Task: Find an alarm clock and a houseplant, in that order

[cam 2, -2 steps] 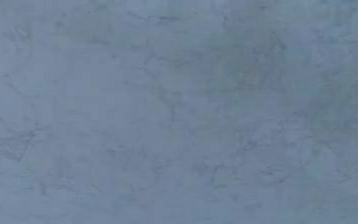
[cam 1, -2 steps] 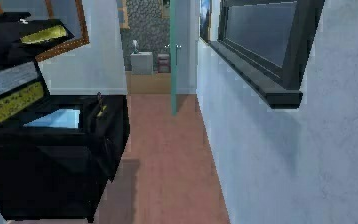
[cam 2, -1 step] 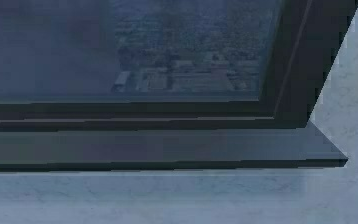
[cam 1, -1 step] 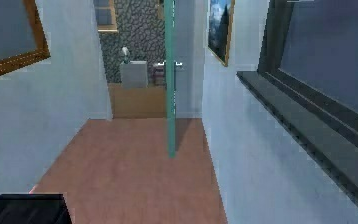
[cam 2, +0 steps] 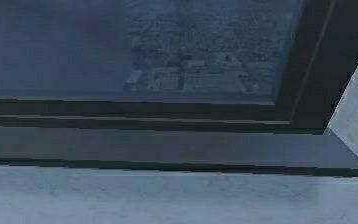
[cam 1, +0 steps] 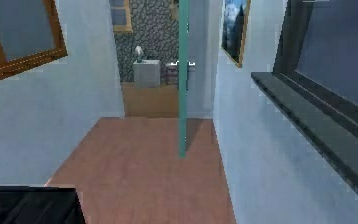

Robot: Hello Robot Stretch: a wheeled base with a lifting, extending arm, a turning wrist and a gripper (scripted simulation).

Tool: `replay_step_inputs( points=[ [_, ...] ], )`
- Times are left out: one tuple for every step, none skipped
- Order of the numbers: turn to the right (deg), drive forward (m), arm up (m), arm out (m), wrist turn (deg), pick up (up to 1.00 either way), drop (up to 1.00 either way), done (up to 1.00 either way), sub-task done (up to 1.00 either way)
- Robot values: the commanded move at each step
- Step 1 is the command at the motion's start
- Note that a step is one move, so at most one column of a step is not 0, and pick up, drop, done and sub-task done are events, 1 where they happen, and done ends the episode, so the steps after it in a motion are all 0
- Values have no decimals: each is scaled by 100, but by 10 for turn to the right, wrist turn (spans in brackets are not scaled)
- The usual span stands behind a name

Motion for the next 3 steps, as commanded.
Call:
replay_step_inputs(
  points=[
    [0, 50, 0, 0, 0, 0, 0, 0, 0],
    [-270, 0, 0, 0, 0, 0, 0, 0, 0],
    [0, 100, 0, 0, 0, 0, 0, 0, 0]
  ],
)
